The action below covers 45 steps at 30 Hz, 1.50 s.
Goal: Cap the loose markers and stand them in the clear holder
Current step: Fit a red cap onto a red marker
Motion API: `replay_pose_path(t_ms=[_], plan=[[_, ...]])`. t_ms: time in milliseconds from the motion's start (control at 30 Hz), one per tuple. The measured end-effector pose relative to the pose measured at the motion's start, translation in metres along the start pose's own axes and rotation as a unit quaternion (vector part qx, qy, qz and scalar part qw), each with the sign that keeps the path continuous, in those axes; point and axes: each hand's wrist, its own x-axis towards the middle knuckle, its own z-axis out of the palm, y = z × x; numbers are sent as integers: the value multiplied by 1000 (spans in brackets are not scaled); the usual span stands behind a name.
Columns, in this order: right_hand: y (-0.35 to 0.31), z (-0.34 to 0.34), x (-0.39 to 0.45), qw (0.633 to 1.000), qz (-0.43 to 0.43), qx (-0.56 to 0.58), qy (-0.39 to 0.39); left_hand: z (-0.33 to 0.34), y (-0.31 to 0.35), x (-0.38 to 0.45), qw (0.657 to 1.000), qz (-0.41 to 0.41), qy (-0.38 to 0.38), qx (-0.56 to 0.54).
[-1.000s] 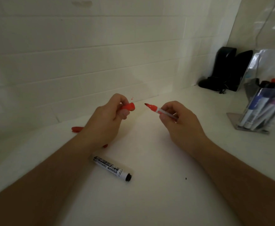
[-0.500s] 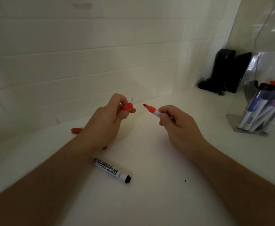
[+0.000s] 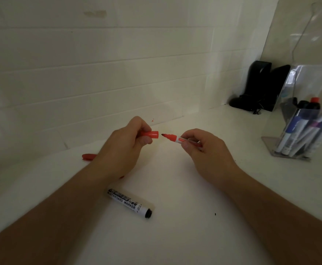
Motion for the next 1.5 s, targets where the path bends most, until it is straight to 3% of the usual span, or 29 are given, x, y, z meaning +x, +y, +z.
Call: replay_pose_path(t_ms=[333,633,900,1000,1133,1200,1267,1333,1400,1500], plan=[[1,2,-1,1000,-13,-9,1,3,1,-1,999,22,-8,31],[-14,3,-2,990,-92,-94,51,9,14,-4,999,37,-31,-3],[-31,-13,1,996,-83,-39,21,3,29,-1,996,83,-30,0],[-39,-45,6,986,-117,-118,-23,8,55,4,995,93,-30,-31],[-39,-118,5,949,-116,-291,-45,21,111,23,977,84,-43,-193],[-39,-161,-2,958,-107,-265,-17,34,140,32,966,88,-43,-239],[-34,-205,-6,975,-77,-192,82,53,163,40,963,101,-43,-245],[-22,-245,-4,967,-48,-146,202,74,179,45,967,120,-67,-213],[-1,-270,3,951,-30,-137,275,97,192,49,973,149,-104,-143],[26,-278,15,952,-32,-171,252,123,209,57,972,182,-130,-66]])
